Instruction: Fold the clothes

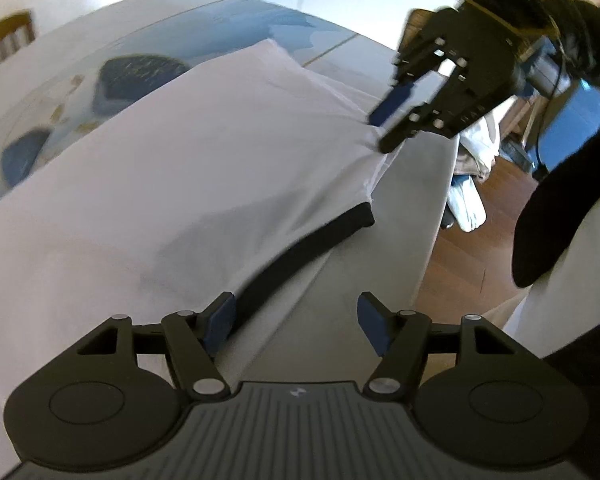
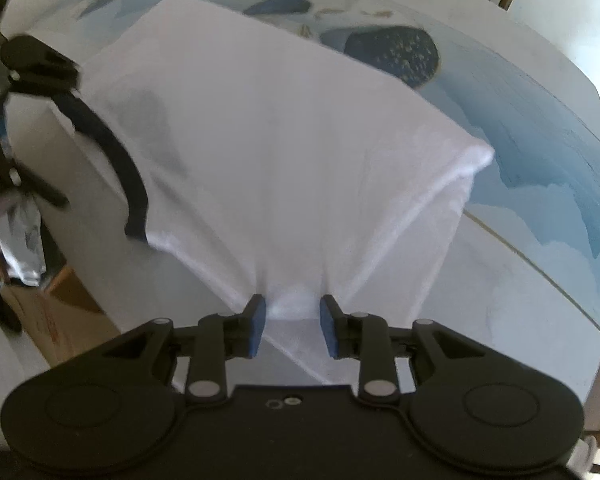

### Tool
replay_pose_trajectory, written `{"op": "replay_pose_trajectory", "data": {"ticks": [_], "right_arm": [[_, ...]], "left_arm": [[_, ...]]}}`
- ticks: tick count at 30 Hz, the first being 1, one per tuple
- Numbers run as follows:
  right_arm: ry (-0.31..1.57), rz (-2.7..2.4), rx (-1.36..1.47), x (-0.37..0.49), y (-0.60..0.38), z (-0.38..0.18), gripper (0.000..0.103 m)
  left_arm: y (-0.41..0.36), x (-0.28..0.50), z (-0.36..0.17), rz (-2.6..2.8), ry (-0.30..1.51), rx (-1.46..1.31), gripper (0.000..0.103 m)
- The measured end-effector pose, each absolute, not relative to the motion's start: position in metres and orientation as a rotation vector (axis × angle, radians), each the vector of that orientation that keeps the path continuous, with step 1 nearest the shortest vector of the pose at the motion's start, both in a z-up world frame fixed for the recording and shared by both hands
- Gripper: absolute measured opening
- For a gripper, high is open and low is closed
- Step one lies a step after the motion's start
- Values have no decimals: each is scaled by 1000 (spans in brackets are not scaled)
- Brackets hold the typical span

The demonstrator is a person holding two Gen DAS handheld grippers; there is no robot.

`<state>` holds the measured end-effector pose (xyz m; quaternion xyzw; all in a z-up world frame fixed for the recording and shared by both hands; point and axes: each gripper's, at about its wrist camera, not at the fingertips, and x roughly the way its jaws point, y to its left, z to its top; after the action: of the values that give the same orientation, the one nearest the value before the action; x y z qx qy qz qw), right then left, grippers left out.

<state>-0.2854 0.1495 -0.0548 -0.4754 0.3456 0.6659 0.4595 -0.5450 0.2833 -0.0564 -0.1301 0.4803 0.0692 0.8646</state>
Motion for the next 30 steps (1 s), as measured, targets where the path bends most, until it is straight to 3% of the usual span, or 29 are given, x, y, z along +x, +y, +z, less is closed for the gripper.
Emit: {"op": "replay_pose_trajectory", "data": {"ticks": [9, 25, 28, 30], "right_arm": [[790, 1677, -1036, -287, 156, -15, 103], [751, 1859, -1019, -426, 306, -1, 103], [795, 1868, -1050, -456, 328, -3, 103], [827, 1870, -1075, -475, 342, -8, 103]], "left_arm": [[311, -634, -29, 600, 892, -453, 75], [392, -682, -68, 673, 773, -904, 75], [392, -680, -70, 664, 762, -938, 73], [389, -676, -70, 665, 759, -922, 62]]}}
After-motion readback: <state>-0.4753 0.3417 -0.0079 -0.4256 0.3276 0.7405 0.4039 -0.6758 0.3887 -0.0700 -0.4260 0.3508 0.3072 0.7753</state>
